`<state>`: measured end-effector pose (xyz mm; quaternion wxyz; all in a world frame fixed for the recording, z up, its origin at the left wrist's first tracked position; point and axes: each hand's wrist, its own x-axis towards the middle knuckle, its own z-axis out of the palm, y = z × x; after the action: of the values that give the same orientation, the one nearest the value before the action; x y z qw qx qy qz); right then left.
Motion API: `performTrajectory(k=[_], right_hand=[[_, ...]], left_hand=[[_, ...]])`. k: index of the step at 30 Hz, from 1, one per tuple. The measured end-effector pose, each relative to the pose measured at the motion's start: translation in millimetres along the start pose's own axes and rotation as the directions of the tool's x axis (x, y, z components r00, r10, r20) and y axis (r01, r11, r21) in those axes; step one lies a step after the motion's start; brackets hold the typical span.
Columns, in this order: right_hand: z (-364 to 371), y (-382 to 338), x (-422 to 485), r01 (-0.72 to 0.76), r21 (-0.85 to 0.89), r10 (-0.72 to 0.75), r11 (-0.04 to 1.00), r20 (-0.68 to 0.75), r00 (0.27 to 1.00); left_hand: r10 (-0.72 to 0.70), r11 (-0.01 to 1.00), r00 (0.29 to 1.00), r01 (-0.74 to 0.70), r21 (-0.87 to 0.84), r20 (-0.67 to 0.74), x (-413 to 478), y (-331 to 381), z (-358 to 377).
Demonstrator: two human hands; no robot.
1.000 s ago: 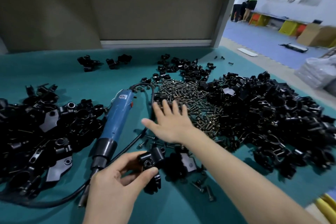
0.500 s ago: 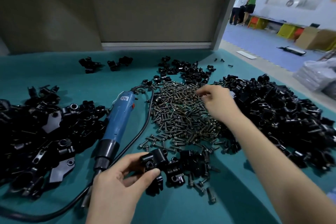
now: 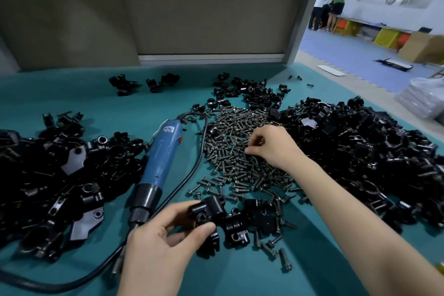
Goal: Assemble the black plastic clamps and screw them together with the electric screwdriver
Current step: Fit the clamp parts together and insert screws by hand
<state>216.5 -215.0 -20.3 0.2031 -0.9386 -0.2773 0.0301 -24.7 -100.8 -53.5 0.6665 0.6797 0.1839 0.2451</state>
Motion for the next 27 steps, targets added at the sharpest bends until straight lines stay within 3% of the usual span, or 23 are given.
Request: performTrajectory(k=[8, 15, 19, 22, 27], right_hand=[[2, -5, 1, 0.063, -0.110, -0.065, 0.992, -0.014, 0.998], [11, -5, 1, -0.002, 0.059, 0.006, 0.998, -0.068, 0.998], [19, -12, 1, 0.009, 0.032, -0.004, 0.999, -0.144, 0.990], [23, -13, 2, 0.051, -0.034, -0.054, 0.998, -0.116, 0.992], [20, -11, 3, 0.074, 0.014, -0.073, 0.997, -0.058, 0.996]], left_hand=[[0.002, 0.999, 1.000, -0.002, -0.032, 0.016, 0, 0, -1], [0.020, 0.999, 0.999, -0.020, -0.028, 0.032, 1, -2, -2], [0.022, 0.999, 0.999, -0.021, -0.026, 0.041, 0, -2, -2], [0.024, 1.000, 0.999, -0.023, -0.014, 0.038, 1, -2, -3], [0.008, 1.000, 0.999, -0.008, -0.014, 0.031, 0, -2, -3]])
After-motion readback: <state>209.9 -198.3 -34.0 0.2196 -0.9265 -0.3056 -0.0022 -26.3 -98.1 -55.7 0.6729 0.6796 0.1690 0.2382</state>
